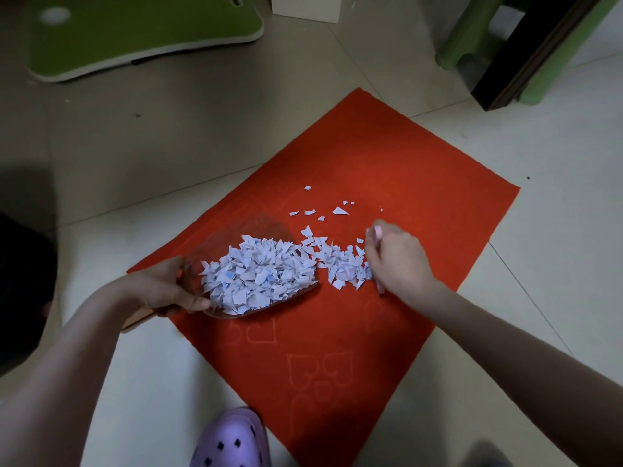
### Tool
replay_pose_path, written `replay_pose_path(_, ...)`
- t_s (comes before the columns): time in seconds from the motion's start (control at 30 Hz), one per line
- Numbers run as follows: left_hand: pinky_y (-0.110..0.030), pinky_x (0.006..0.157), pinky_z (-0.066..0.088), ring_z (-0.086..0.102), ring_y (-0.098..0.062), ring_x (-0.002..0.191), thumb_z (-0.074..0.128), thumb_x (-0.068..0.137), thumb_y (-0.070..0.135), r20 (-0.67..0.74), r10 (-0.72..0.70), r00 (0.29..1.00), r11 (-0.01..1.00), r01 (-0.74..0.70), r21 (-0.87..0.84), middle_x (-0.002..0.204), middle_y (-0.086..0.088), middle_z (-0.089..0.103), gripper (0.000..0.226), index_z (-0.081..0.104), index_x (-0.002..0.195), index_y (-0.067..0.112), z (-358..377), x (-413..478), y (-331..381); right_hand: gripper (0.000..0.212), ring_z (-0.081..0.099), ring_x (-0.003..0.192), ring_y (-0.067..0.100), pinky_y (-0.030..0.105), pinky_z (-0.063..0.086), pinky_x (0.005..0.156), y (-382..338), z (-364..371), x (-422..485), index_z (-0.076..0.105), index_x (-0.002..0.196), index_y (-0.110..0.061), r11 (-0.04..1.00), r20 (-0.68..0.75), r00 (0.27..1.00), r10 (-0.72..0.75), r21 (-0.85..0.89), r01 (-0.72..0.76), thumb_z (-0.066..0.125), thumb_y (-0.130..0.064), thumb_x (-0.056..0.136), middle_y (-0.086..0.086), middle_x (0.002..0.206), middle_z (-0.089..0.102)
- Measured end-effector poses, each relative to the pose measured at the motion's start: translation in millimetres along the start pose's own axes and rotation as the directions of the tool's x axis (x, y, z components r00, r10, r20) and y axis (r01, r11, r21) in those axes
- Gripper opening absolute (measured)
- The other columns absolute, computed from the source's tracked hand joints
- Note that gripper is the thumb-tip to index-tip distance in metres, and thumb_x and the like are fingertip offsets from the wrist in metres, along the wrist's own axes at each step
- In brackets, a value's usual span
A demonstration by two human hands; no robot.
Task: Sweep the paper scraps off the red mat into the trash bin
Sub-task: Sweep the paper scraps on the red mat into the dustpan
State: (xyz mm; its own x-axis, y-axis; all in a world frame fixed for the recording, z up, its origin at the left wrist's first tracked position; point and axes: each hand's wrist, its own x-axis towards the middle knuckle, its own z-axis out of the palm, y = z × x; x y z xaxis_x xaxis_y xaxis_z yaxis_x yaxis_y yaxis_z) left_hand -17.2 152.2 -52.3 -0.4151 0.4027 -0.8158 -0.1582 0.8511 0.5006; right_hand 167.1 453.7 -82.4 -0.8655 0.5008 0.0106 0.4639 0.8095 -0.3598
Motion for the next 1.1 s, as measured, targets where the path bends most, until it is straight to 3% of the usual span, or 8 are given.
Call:
replay_pose_path(0.17,-0.022,0.036,0.036,0.046,-0.013,0.038,0.086,0.061,0.001,-0.023,-0.063,0.998,0.998,0.063,0.020,0.051,-0.006,0.059,0.065,0.043,0.109,0.008,1.5,7.5,-0.7,0.020,0.060,0.066,0.035,0.039,0.048,0.064,-28.8,20.4,-4.2,0.052,0.102,-0.005,0.993,0.032,0.999,-0.034,0.113,0.030,0.039,-0.020,0.097,0.014,0.088,0.055)
replay_pose_path(0.3,-0.022,0.037,0.036,0.047,-0.011,0.037,0.087,0.060,0.003,-0.012,-0.067,0.998,0.996,0.068,0.062,0.044,-0.001,0.056,0.061,0.044,0.103,0.007,1.9,15.1,-1.0,0.018,0.048,0.071,0.028,0.030,0.030,0.064,-52.1,26.3,21.1,0.052,0.097,-0.003,0.970,-0.037,0.997,0.071,0.234,-0.061,0.038,-0.015,0.098,0.012,0.081,0.051)
replay_pose_path(0.43,-0.021,0.034,0.037,0.049,-0.009,0.036,0.085,0.062,-0.003,-0.030,-0.049,0.998,0.998,0.050,0.036,0.061,-0.009,0.056,0.056,0.045,0.100,0.011,6.8,17.1,6.8,0.018,0.046,0.068,0.022,0.029,0.031,0.062,-60.0,25.2,37.6,0.050,0.087,-0.005,0.954,-0.069,0.994,0.089,0.293,-0.065,0.041,-0.016,0.098,0.008,0.075,0.050)
replay_pose_path(0.6,-0.024,0.040,0.041,0.052,-0.014,0.049,0.088,0.060,0.006,-0.064,-0.051,0.997,0.997,0.055,0.057,0.075,-0.011,0.058,0.065,0.045,0.109,0.011,8.4,19.0,11.3,0.025,0.051,0.056,0.021,0.025,0.034,0.055,-46.9,10.4,46.7,0.059,0.086,-0.004,0.913,-0.100,0.993,0.056,0.407,-0.010,0.048,-0.024,0.096,0.011,0.070,0.062)
replay_pose_path(0.73,-0.024,0.041,0.041,0.051,-0.015,0.051,0.089,0.058,0.009,-0.071,-0.063,0.995,0.997,0.066,0.044,0.077,-0.011,0.058,0.068,0.045,0.110,0.011,6.4,20.9,10.0,0.019,0.050,0.054,0.020,0.027,0.035,0.056,-16.4,-3.8,61.6,0.062,0.087,-0.015,0.964,-0.179,0.982,0.059,0.265,-0.010,0.052,-0.030,0.093,0.003,0.064,0.059)
replay_pose_path(0.83,-0.026,0.044,0.041,0.051,-0.015,0.048,0.093,0.046,0.017,-0.064,-0.060,0.996,0.998,0.063,0.032,0.073,-0.012,0.061,0.079,0.046,0.110,0.010,4.4,23.5,8.3,0.027,0.058,0.057,0.027,0.036,0.045,0.057,0.3,-4.8,69.3,0.067,0.089,-0.012,0.983,-0.193,0.979,0.058,0.183,-0.022,0.051,-0.032,0.094,0.008,0.063,0.062)
replay_pose_path(0.93,-0.025,0.042,0.040,0.050,-0.013,0.043,0.091,0.053,0.011,-0.071,-0.065,0.995,0.997,0.067,0.024,0.070,-0.012,0.061,0.073,0.047,0.112,0.010,5.8,24.8,12.4,0.039,0.060,0.061,0.035,0.033,0.042,0.055,7.2,2.8,70.0,0.066,0.085,-0.009,0.993,-0.150,0.987,0.063,0.107,-0.047,0.047,-0.041,0.096,0.011,0.062,0.062)
replay_pose_path(1.1,-0.024,0.038,0.040,0.050,-0.011,0.041,0.087,0.060,0.006,-0.061,-0.075,0.995,0.997,0.076,0.024,0.067,-0.010,0.060,0.067,0.045,0.112,0.011,12.0,23.7,23.3,0.045,0.053,0.050,0.026,0.034,0.047,0.056,-17.0,20.1,57.7,0.060,0.070,-0.011,0.989,-0.013,0.996,-0.083,0.119,0.084,0.046,-0.044,0.098,0.002,0.054,0.054)
